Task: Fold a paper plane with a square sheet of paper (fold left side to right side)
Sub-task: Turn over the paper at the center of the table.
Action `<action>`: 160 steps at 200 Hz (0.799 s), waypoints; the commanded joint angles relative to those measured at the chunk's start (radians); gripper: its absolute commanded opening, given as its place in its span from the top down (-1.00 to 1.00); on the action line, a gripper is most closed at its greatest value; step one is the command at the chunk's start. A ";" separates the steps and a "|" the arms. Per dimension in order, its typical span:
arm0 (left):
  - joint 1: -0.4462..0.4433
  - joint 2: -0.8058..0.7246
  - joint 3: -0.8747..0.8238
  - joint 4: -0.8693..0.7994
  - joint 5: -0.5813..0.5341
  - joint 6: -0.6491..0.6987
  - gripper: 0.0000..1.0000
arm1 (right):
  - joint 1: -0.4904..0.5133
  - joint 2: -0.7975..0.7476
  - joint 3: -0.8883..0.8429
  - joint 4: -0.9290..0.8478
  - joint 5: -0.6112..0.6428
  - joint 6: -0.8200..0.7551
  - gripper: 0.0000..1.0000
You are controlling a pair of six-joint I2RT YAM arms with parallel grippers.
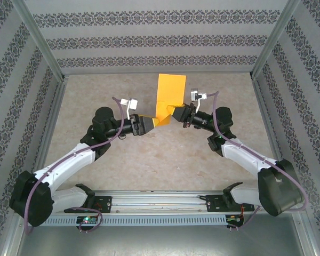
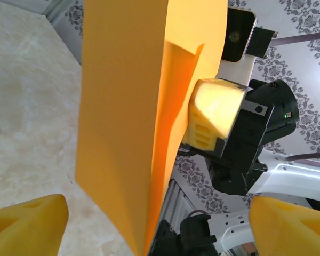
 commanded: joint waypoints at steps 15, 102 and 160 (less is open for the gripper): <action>-0.019 0.041 0.059 0.144 0.076 -0.047 -0.47 | 0.027 0.021 0.031 0.072 -0.019 0.024 1.00; -0.020 0.046 0.056 0.107 0.046 -0.029 0.58 | 0.027 0.020 0.020 0.071 -0.015 0.046 0.78; -0.020 -0.004 0.100 -0.229 -0.006 0.126 1.00 | -0.049 -0.091 -0.055 -0.084 0.044 -0.018 0.15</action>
